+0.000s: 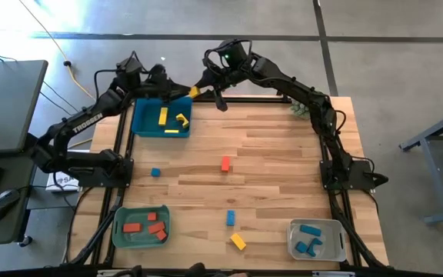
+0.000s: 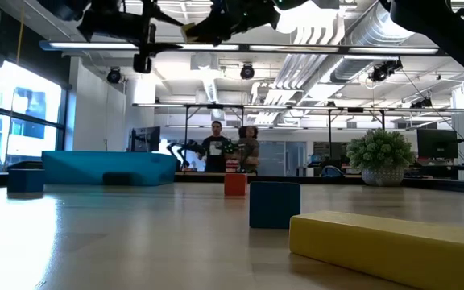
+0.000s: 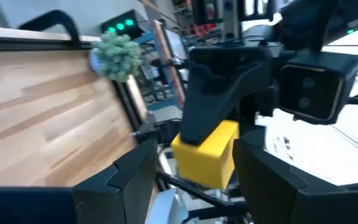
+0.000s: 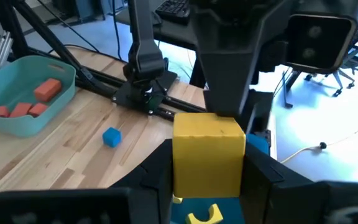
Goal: Sort & place blocks by color
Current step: Put the top yellow block into the dark blue bin
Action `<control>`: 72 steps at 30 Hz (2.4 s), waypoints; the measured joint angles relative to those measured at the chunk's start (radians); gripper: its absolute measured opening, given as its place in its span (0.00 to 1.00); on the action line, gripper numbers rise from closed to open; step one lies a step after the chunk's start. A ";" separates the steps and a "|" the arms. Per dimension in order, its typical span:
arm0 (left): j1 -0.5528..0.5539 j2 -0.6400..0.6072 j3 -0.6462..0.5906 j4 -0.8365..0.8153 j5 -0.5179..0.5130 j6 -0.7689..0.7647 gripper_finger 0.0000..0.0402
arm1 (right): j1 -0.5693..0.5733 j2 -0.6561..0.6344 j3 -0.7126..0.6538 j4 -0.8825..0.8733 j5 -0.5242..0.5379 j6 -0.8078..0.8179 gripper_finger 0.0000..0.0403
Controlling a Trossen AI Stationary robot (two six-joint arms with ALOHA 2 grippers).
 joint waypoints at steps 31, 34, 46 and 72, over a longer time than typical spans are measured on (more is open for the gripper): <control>-0.001 0.036 0.001 0.204 0.051 -0.052 0.44 | 0.001 0.000 0.000 0.152 0.068 -0.001 0.26; 0.000 0.036 0.001 0.204 0.054 -0.043 0.37 | 0.001 -0.001 0.000 0.155 0.067 -0.005 0.26; -0.001 0.035 0.000 0.179 0.053 0.079 0.27 | 0.002 -0.001 0.000 0.114 0.138 0.019 0.42; -0.001 0.034 0.000 -0.754 -0.622 0.727 0.28 | 0.065 0.000 0.000 -0.222 0.419 0.058 0.48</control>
